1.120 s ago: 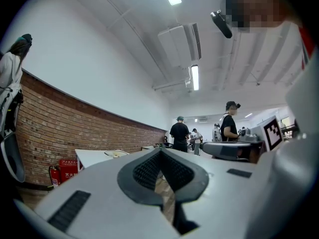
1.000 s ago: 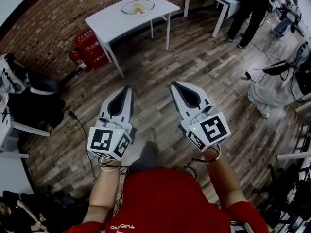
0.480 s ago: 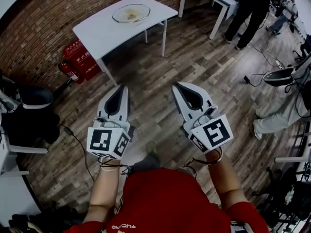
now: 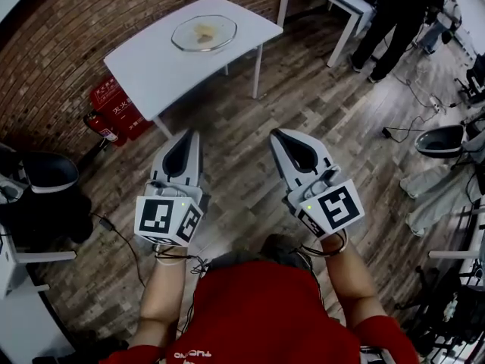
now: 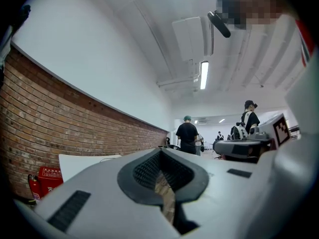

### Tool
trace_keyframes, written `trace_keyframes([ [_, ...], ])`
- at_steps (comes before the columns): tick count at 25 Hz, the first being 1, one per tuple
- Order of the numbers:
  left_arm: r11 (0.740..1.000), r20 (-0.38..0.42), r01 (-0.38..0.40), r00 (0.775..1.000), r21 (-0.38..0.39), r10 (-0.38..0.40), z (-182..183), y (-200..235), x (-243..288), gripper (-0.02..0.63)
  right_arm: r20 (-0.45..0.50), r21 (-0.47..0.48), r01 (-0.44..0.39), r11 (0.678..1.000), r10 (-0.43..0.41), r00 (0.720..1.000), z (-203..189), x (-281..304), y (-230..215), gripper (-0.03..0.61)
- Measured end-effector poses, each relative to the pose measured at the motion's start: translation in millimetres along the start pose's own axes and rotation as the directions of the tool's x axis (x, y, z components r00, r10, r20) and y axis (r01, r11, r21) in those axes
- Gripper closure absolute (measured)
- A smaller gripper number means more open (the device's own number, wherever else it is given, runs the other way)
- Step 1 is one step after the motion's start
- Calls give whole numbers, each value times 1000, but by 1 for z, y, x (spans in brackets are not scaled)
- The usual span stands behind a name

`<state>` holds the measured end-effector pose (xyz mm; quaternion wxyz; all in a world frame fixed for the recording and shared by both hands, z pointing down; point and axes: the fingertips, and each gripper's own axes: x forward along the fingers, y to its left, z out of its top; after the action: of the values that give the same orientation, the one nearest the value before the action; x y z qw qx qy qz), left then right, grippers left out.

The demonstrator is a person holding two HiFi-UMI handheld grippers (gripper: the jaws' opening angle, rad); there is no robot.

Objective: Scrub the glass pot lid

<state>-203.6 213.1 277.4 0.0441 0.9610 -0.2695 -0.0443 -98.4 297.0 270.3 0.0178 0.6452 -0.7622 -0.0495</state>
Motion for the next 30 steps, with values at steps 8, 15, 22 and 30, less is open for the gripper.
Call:
trace_keyframes([
  [8, 999, -8, -33, 999, -26, 33, -11, 35, 57, 597, -4, -2, -22, 1000, 22, 1000, -13, 56, -45, 549],
  [15, 997, -6, -77, 997, -15, 77, -18, 67, 132, 597, 11, -33, -69, 997, 69, 998, -21, 122, -106, 549],
  [22, 986, 6, -165, 986, 10, 165, -16, 93, 212, 597, 35, -50, -156, 987, 157, 987, -23, 183, -177, 549],
  [30, 962, 1, -271, 963, 29, 271, -18, 115, 284, 597, 55, -53, -235, 971, 237, 970, -27, 239, -248, 549],
])
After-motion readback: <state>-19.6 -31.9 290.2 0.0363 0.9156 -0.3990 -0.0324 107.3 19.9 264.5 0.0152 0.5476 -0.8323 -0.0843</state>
